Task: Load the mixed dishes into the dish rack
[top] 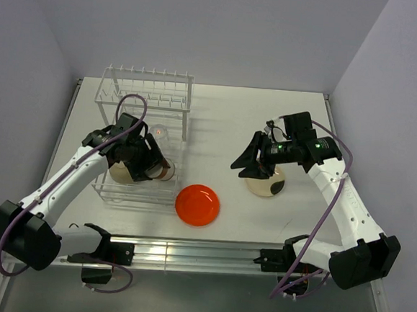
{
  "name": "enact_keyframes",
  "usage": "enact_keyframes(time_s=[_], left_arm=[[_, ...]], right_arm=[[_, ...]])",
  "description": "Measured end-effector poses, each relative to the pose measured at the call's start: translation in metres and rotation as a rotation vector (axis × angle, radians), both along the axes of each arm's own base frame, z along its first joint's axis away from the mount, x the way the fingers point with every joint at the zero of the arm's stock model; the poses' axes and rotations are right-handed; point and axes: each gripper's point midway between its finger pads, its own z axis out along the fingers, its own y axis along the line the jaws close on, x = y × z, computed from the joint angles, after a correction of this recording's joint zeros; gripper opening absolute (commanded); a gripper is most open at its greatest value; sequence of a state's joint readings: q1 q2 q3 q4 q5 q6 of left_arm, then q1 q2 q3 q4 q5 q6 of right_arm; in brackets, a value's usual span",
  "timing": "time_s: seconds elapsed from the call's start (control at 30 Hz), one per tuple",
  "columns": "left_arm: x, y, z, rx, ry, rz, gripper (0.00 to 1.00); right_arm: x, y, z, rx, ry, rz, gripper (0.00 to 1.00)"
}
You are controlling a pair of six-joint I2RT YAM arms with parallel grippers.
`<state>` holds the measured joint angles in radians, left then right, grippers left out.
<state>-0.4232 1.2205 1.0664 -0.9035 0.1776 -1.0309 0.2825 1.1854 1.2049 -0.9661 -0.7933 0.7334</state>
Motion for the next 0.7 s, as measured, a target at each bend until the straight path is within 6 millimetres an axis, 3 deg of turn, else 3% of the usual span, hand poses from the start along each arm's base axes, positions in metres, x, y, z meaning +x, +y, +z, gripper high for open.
enact_keyframes(time_s=[0.47, 0.6, 0.7], left_arm=[[0.021, 0.016, -0.009, 0.070, 0.020, 0.007, 0.00], [0.019, 0.017, -0.014, 0.081, 0.040, 0.001, 0.00], [0.016, 0.018, -0.016, 0.089, 0.057, -0.003, 0.03]], right_arm=[[0.001, -0.002, -0.003, -0.015, -0.009, -0.001, 0.54], [0.006, -0.009, -0.014, -0.076, -0.038, -0.016, 0.54], [0.008, -0.015, -0.033, -0.134, -0.035, -0.021, 0.54]])
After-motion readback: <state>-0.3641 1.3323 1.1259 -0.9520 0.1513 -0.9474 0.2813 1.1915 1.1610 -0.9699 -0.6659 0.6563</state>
